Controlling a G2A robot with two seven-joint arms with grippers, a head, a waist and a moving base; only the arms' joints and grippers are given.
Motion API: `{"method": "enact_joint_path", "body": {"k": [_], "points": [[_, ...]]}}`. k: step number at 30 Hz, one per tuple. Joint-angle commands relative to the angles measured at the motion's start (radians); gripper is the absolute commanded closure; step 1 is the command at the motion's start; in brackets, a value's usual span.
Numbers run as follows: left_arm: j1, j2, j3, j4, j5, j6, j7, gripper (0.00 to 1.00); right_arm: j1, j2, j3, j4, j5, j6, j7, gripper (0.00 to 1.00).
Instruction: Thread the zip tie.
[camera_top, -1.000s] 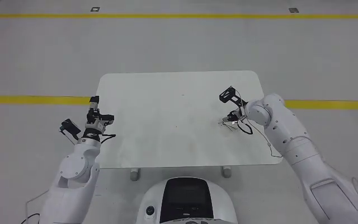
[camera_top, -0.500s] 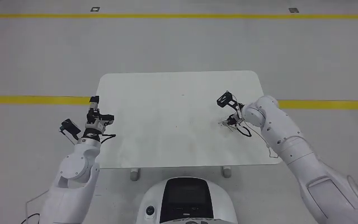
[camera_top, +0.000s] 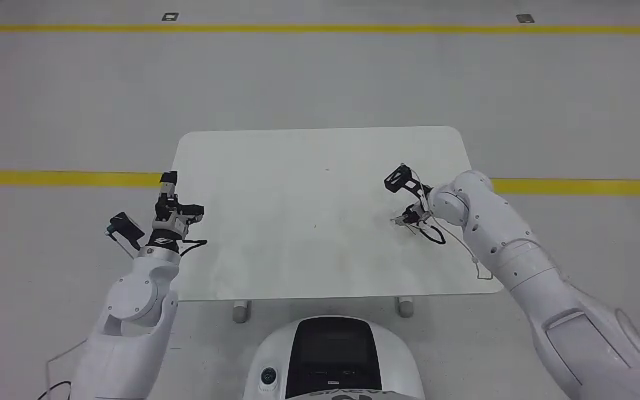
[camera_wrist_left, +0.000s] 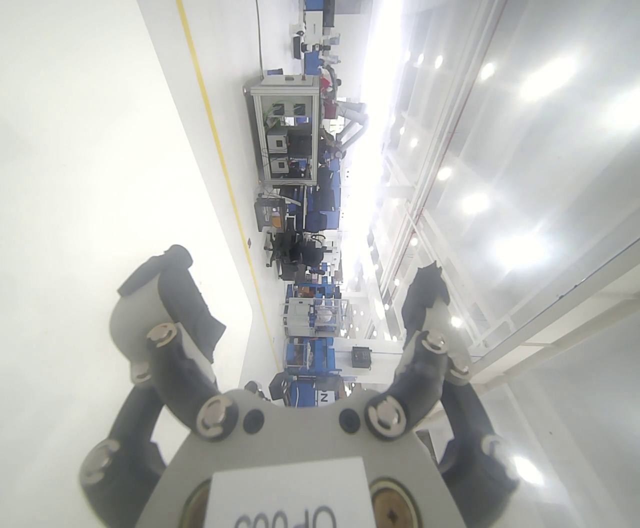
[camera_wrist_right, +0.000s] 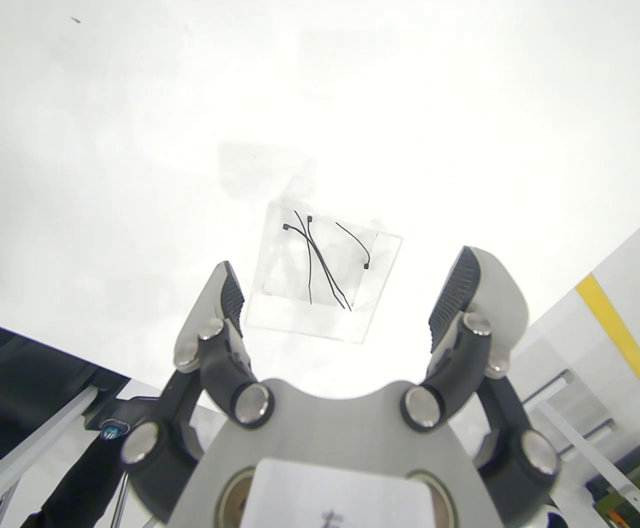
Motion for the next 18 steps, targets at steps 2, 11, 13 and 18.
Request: {"method": "enact_joint_path", "body": {"k": [2,11,13,18], "points": [[0.000,0.000,0.000,0.000,0.000,0.000,0.000,0.00,0.000,0.000,0.000,0.000,0.000,0.000,0.000,0.00],[0.000,0.000,0.000,0.000,0.000,0.000,0.000,0.00,0.000,0.000,0.000,0.000,0.000,0.000,0.000,0.00],[0.000,0.000,0.000,0.000,0.000,0.000,0.000,0.00,0.000,0.000,0.000,0.000,0.000,0.000,0.000,0.00],[0.000,0.000,0.000,0.000,0.000,0.000,0.000,0.00,-0.004,0.017,-0.034,-0.057,0.028,0.000,0.028,0.00]]}}
